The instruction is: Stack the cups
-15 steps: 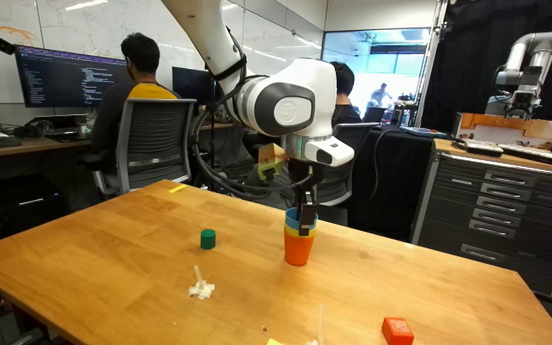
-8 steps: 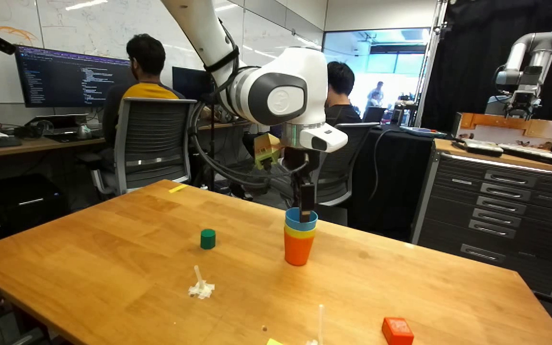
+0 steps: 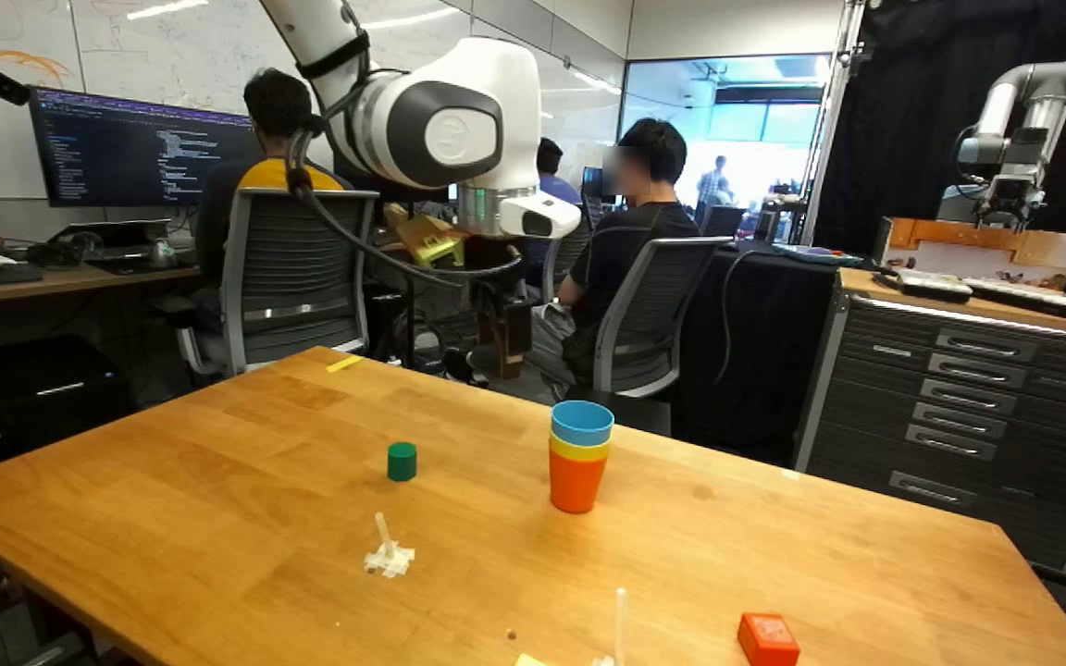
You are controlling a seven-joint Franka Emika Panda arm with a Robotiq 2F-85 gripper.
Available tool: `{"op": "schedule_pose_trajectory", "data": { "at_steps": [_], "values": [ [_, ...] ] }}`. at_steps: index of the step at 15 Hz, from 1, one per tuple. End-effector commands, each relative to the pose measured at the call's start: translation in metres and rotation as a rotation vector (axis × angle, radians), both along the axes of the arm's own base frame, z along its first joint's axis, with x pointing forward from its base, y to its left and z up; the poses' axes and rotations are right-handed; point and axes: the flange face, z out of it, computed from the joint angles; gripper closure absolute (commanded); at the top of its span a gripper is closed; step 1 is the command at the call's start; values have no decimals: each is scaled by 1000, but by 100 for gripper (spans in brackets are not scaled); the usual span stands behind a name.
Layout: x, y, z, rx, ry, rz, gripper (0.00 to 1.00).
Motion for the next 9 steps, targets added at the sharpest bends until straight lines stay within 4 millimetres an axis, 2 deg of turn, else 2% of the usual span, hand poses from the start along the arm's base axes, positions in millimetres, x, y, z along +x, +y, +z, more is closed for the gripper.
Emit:
{"op": "schedule_pose_trajectory", "data": {
  "at_steps": [1, 2, 4, 9],
  "values": [
    [-10, 13, -2, -2, 24, 47, 0],
    [-19, 25, -5, -3, 44, 79, 0],
    [-29, 34, -7, -4, 60, 107, 0],
    [-32, 31, -6, -5, 61, 116, 0]
  ]
}}
